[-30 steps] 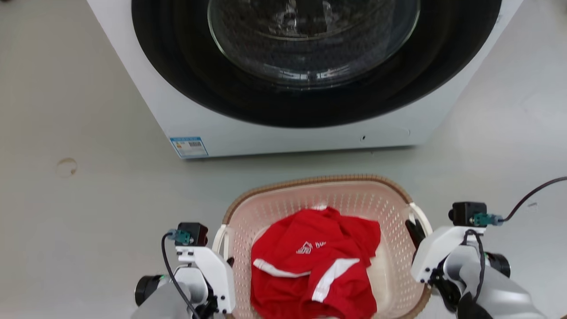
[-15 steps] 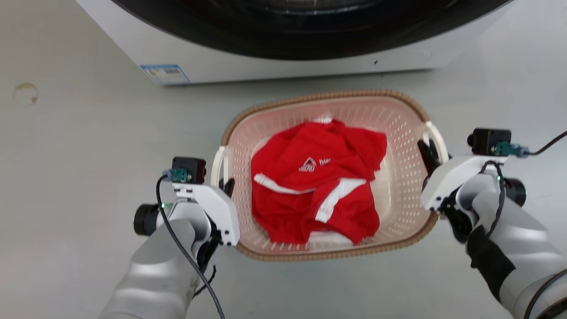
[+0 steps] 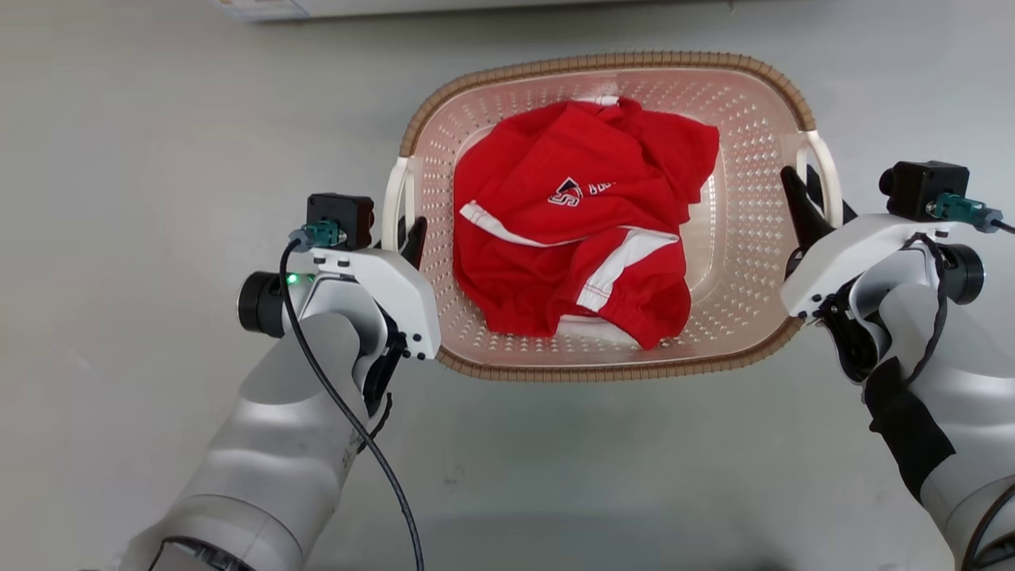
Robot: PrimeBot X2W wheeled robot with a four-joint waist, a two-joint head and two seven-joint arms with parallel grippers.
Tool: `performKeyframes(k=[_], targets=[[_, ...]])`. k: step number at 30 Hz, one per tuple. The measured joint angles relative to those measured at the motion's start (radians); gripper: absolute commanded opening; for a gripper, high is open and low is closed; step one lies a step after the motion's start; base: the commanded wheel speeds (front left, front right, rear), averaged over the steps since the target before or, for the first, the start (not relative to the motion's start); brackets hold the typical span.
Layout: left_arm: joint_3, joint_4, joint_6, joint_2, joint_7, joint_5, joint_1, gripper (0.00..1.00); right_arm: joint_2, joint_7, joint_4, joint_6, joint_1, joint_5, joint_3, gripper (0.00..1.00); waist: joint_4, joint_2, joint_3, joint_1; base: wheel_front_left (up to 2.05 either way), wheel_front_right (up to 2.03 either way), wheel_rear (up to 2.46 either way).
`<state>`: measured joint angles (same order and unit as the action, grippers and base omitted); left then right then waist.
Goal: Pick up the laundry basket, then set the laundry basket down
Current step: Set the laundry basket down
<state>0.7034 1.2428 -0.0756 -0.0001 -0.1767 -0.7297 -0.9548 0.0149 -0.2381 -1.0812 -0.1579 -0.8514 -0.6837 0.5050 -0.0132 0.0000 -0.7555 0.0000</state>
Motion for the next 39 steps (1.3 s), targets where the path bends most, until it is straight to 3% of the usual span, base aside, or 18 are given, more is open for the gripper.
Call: performKeyframes(k=[7,13,39], targets=[[0.004,0.004,0.011,0.000,-0.019,0.007,-0.049,0.00,0.002,0.000,0.077,0.000,0.015,0.150,-0.122,0.00,-0.010,0.0000,-0.087,0.0000,0.00,0.00,0.00],[0.004,0.007,0.017,0.002,-0.017,0.007,-0.082,0.00,0.007,-0.001,0.114,0.000,0.015,0.209,-0.167,0.00,-0.014,0.0000,-0.140,0.0000,0.00,0.00,0.00],[0.007,0.002,0.057,-0.008,-0.018,-0.001,-0.167,0.00,-0.010,-0.010,0.183,0.010,-0.024,0.268,-0.211,0.00,-0.031,0.0000,-0.228,0.0000,0.00,0.00,0.00]])
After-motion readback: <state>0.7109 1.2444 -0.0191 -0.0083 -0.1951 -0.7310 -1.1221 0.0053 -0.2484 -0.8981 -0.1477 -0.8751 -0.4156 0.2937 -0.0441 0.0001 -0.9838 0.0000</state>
